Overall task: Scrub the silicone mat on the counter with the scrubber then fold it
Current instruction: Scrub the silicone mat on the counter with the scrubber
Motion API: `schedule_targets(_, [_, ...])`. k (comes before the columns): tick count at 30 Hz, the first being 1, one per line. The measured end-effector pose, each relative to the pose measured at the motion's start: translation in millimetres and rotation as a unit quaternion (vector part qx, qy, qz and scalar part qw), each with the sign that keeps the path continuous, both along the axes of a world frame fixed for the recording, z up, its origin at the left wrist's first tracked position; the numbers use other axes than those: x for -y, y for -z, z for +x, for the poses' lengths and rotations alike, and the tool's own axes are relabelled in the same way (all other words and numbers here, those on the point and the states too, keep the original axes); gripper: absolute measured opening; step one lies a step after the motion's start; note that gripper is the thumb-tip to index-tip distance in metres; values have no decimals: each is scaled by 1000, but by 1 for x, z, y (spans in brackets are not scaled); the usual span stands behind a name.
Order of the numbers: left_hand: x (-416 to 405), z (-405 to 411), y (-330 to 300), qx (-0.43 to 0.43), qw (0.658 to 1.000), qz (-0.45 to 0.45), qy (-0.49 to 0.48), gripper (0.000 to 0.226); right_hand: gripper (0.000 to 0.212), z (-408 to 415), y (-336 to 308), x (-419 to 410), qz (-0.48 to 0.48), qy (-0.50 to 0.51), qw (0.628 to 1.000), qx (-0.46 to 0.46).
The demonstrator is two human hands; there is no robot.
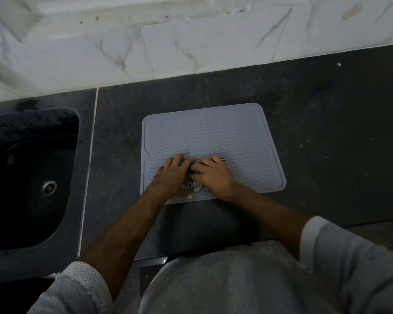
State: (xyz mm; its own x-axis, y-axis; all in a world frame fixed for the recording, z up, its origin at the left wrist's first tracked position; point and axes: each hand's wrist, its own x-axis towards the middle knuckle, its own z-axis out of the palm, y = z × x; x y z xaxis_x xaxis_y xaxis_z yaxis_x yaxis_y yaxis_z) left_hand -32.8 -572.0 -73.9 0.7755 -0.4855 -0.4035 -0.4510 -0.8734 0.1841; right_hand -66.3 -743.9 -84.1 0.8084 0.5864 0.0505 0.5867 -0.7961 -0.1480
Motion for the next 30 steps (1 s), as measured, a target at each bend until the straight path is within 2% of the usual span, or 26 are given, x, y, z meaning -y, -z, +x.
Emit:
schedule_targets(6, [-2,-1,-1,-13,1000,-7,-4,107,46,-14,-3,70,-31,19,999,16])
schedule_targets(8, [1,-1,-3,-18,1000,-2,-11,107,44,-15,-7,88,-25,38,999,13])
schedule_targets(12, [7,-1,-6,-20,1000,16,-14,108,39,-2,-11,65,1,47,998,32])
schedule_targets(16, [8,-3,-6,-10,999,32,-13,109,39,3,-8,29,32,-8,999,26])
schedule_targets(23, [7,-2,-8,-18,999,30,-13,108,48,-20,-4,117,16,58,998,8])
schedule_targets(27, [18,-2,-10,-11,999,48,-17,100,46,-21,-4,119,14,67,998,14])
schedule_targets(30, [37,-6,-10,9,999,2,-37,89,43,-24,-2,118,32,79,996,25])
